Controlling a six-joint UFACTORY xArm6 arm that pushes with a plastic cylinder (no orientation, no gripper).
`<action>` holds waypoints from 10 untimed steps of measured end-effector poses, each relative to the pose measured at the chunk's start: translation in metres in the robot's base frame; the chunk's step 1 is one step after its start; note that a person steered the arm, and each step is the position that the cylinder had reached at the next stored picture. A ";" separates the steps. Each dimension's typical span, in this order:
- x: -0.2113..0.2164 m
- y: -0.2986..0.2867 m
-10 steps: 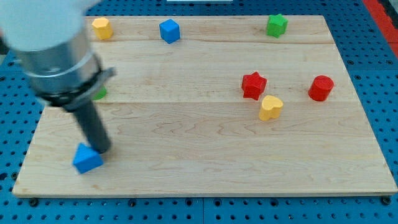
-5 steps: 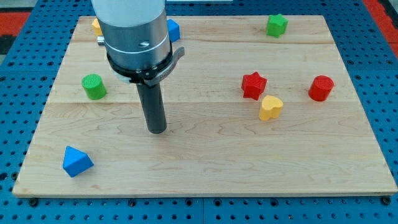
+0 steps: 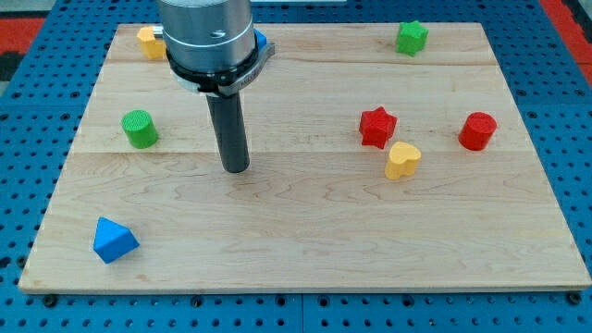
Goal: Move the yellow heart diagonal to the red star
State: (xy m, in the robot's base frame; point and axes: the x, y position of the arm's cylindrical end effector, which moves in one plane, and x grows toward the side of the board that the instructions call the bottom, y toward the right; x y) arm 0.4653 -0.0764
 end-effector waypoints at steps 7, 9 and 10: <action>-0.042 0.177; -0.014 0.211; 0.029 0.182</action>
